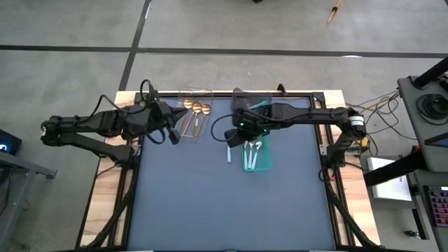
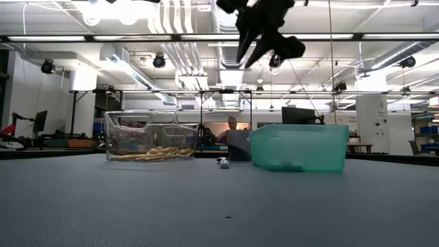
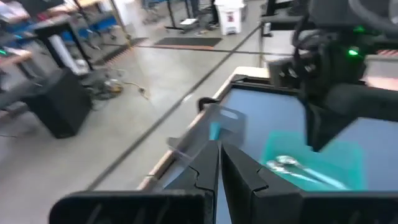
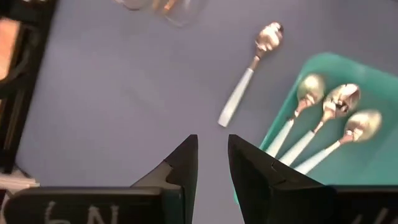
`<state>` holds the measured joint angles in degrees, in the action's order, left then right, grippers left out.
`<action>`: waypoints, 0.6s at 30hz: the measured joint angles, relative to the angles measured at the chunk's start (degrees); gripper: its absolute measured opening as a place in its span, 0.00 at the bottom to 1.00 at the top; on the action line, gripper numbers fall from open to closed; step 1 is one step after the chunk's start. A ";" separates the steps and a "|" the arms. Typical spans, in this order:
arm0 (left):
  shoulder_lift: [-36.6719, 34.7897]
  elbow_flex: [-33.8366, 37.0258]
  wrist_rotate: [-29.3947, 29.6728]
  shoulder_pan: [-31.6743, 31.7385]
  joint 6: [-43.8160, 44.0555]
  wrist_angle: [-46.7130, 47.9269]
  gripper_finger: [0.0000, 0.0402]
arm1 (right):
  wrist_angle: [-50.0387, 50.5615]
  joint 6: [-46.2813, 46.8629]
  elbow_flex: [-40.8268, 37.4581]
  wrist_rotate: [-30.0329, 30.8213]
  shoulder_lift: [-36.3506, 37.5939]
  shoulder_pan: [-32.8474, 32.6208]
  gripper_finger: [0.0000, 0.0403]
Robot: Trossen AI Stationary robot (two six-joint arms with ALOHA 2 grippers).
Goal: Sort silverware by color (type)
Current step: Put the light blue spoon into the green bin
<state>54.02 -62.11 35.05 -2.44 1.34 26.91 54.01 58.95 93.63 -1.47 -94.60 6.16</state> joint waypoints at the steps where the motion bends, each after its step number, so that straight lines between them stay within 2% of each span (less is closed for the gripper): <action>1: 0.00 0.00 -0.84 0.00 1.07 0.04 0.00 | 0.10 -1.18 0.36 0.14 0.41 -0.06 0.20; 7: 0.45 0.00 -5.67 0.00 9.36 0.10 0.00 | 0.15 -9.16 0.84 1.45 4.27 1.35 0.20; 12: 2.25 0.00 -5.71 0.02 14.84 -0.80 0.00 | 0.72 -19.30 -0.29 1.87 9.00 4.39 0.20; 18: 6.53 0.00 -5.69 0.02 23.58 -8.10 0.00 | 1.35 -28.94 -1.48 1.68 14.85 6.70 0.19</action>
<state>60.55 -62.11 29.35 -2.42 24.91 18.80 55.36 30.01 92.15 0.21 -79.75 12.86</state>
